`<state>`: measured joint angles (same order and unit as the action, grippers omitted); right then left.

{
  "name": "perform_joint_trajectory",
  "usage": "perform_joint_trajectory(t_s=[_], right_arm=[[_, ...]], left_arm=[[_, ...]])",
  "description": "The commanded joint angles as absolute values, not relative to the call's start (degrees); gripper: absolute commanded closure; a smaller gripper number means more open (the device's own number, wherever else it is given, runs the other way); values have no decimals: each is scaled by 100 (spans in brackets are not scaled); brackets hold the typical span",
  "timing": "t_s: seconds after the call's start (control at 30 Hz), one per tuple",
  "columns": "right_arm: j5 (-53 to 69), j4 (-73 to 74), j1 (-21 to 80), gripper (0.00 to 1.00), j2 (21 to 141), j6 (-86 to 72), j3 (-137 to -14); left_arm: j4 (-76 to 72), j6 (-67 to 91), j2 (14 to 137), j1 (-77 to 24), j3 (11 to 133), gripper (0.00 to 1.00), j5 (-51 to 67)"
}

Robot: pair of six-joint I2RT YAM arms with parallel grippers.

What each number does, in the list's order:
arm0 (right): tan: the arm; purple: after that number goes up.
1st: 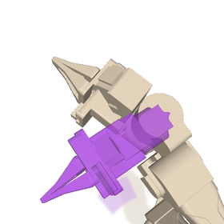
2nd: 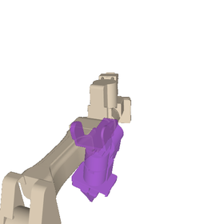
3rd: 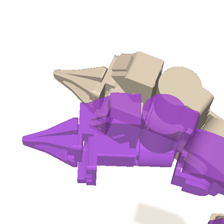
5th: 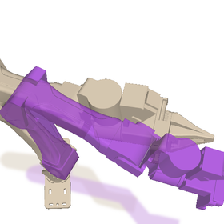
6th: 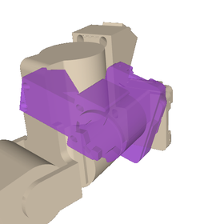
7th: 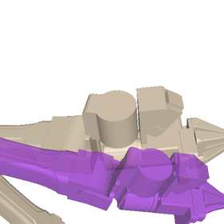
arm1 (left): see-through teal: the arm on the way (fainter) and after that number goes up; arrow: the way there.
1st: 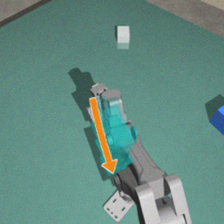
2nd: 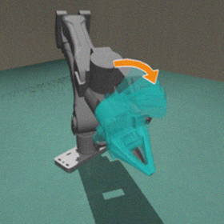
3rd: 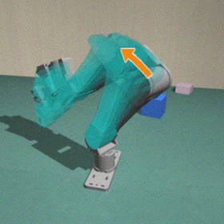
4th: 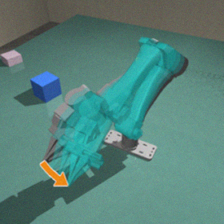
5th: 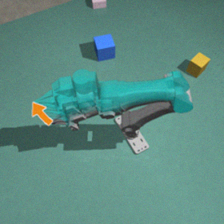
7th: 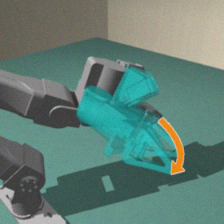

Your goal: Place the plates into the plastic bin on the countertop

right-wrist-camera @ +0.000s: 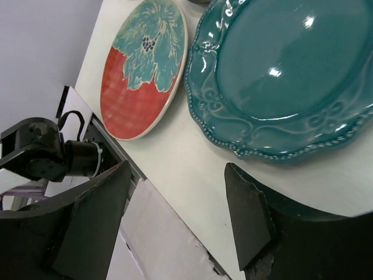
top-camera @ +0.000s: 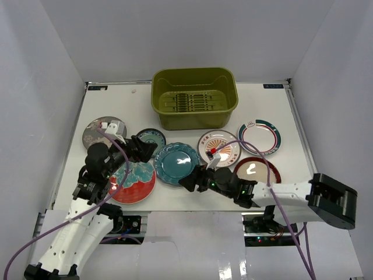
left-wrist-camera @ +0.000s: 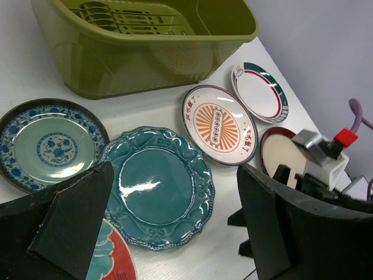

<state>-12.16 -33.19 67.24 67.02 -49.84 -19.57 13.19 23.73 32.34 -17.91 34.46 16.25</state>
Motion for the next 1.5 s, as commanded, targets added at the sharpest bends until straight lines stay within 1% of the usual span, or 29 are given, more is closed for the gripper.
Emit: perform_joint_trajectory(t_s=[0.0,0.03,0.1,0.4,0.6,0.73,0.9,1.07,1.13,1.23,1.3,1.33,1.4,1.43,1.47], right_arm=[[-2408,-3981,7162,29,7381,-5554,-2399],[-2452,-4103,7328,31,7566,-5642,-2460],[-2461,-4201,7505,32,8048,-5861,-2697],[-2321,-4526,7778,32,9412,-6616,-3348],[-2092,-4605,7778,34,10168,-6987,-3787],[-1969,-4570,7778,35,10686,-7136,-4305],[-2065,-4579,7778,39,11126,-7259,-4728],[-2197,-4684,7778,47,11645,-7339,-5088],[-2180,-4798,7787,48,11846,-7374,-5159],[-2276,-4816,7770,53,11962,-7287,-5256],[-2347,-4781,7770,66,11953,-7111,-5274],[-2347,-4851,7770,78,11927,-7093,-5239],[-2329,-4974,7778,86,11831,-6988,-5090],[-2312,-5053,7787,92,11673,-6909,-5011],[-2294,-5149,7787,92,11428,-6708,-4844]], left_arm=[[1546,2329,3077,-1802,3683,2,1108],[1573,2347,3050,-1802,3691,2,925],[1617,2477,2936,-1819,3674,2,696],[1828,2733,2506,-1881,3665,2,-122],[1846,2733,2408,-1907,3674,2,-167],[1846,2742,2364,-1986,3665,2,-167],[1854,2742,2329,-2057,3683,2,-228],[1881,2751,2390,-2127,3709,2,-343],[1881,2733,2408,-2127,3718,2,-360],[1872,2725,2434,-2127,3718,2,-369],[1872,2725,2435,-2136,3727,2,-369],[1881,2707,2452,-2136,3735,2,-369],[1872,2690,2470,-2127,3753,2,-395],[1881,2672,2496,-2136,3753,2,-439],[1890,2654,2505,-2127,3770,2,-448]])
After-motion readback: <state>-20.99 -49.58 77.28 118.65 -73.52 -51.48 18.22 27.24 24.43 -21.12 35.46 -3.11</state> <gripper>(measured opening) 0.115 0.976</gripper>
